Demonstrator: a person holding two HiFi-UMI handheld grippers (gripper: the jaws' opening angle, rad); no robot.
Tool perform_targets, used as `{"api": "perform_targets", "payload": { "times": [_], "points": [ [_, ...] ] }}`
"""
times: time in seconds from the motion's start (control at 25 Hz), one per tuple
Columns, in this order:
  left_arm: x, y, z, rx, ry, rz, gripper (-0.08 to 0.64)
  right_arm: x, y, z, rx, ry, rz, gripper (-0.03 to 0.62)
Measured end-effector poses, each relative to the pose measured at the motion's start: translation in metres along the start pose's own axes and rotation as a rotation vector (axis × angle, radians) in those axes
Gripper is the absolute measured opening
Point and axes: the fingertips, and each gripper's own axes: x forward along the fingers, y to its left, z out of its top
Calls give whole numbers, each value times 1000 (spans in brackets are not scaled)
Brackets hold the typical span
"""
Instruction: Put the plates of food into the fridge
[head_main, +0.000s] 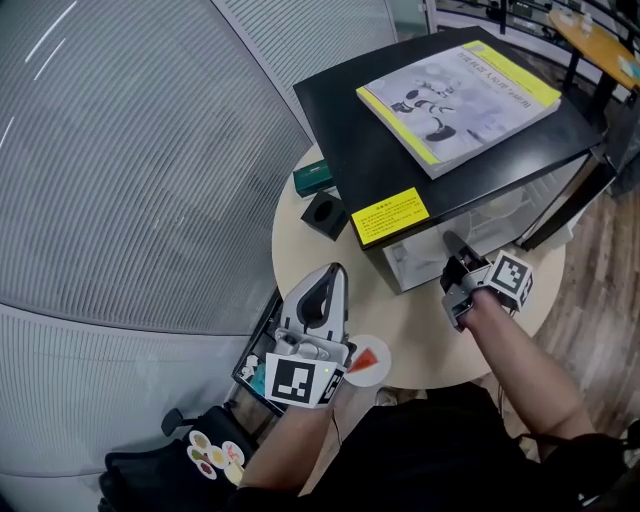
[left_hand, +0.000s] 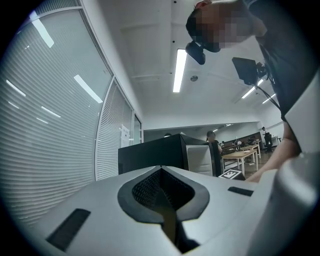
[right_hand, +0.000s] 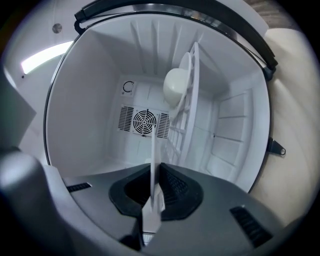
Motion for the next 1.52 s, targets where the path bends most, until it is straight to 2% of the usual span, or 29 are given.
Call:
{"api": "perform_targets", "payload": {
  "times": [0.24,0.56,0.8,0.96,1.24,1.36,1.52],
  "points": [
    [-1,11,-5,-9,6,17,2,12,-8,4,-2,32,-62,21],
    [-2,20,-11,-21,16,32,2,30,4,6,-150,89,-151,21],
    [-3,27,-13,-30,14,39,2,40,5,16,-435,139,-279,30],
    [-4,27,-16,-38,15,35,2,47,0,14,-634,228,-349,76],
    [-1,25,-16,-39,15,16,2,47,-11,18,-795,277,-450,142],
    [2,25,-17,-33,14,4,2,56,3,21,-865,248,-433,163],
    [2,22,-19,-33,18,4,2,57,-1,25,-1035,254,-485,196]
  ]
}}
